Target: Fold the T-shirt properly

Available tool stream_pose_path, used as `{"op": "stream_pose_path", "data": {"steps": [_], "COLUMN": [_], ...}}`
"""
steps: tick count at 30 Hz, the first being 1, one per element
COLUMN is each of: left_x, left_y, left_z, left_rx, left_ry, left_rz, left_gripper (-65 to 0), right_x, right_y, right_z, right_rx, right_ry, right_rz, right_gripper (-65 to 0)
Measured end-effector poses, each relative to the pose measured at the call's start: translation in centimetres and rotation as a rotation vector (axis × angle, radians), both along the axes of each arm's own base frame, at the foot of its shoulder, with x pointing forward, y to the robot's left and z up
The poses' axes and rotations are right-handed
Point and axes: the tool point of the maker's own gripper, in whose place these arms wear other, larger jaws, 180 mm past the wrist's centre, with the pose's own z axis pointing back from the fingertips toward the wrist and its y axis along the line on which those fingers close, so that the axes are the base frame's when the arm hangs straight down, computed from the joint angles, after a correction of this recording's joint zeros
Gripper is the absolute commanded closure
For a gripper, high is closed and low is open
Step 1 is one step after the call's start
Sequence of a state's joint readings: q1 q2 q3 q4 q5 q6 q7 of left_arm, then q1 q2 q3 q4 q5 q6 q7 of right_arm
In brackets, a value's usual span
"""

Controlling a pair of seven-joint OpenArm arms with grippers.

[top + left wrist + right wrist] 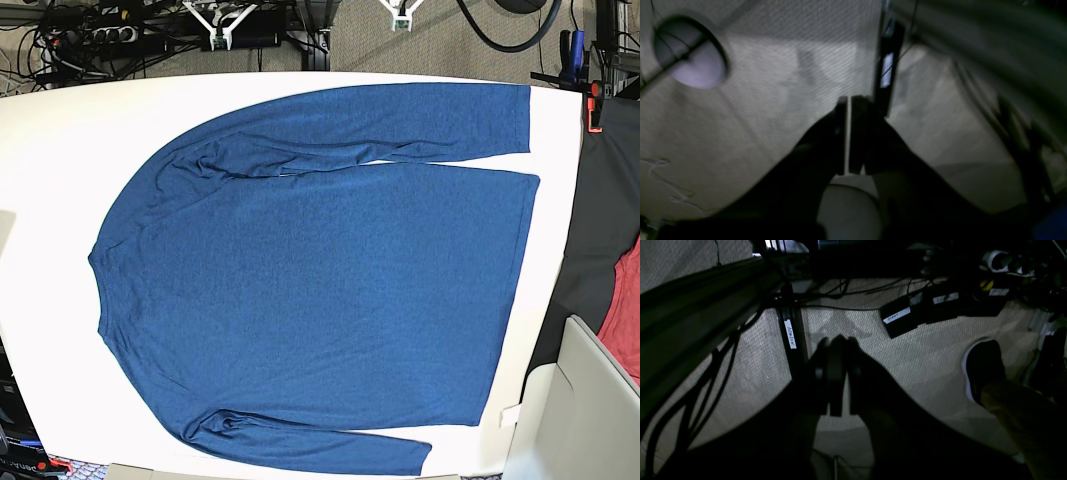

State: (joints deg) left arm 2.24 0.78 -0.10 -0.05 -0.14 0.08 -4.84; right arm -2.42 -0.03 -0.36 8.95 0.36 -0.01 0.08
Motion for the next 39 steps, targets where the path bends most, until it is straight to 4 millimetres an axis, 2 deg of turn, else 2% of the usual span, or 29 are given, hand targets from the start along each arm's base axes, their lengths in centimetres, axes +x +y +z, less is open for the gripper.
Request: {"op": "stream_pose_path", "data": {"steps": [7,11,14,20,26,33,39], "left_x": [3.4,3.5,2.5,-0.1,1.2,0.9,0.9], "left_y": [0.2,-0.3,-0.3,0.1,1.1,0.9,0.9], "left_z": [0.0,0.0,0.0,0.1,0.0,0.0,0.0], "left_rx": [0.006,-0.001,-0.001,0.003,0.022,0.018,0.019], "left_ry": [-0.078,-0.080,-0.066,-0.022,-0.045,-0.041,-0.041], "left_rz": [0.001,0.002,0.003,0.002,0.000,0.001,0.001], "left_gripper": [-0.4,-0.4,-0.4,-0.4,-0.4,-0.4,-0.4], "right_x": [-0.3,-0.3,-0.3,-0.7,-2.1,-2.0,-2.0], "right_y": [0.4,2.0,2.6,1.0,1.5,-2.5,-2.6], "right_z": [0.0,0.0,0.0,0.0,0.3,0.4,0.4], "right_rx": [0.006,0.032,0.045,0.015,0.025,-0.040,-0.035], "right_ry": [0.004,0.005,0.005,0.002,0.002,-0.002,-0.001], "right_rz": [-0.001,0.002,0.002,0.000,0.000,0.009,0.015], "right_gripper": [-0.1,-0.1,-0.1,-0.1,-0.1,-0.1,-0.1]}}
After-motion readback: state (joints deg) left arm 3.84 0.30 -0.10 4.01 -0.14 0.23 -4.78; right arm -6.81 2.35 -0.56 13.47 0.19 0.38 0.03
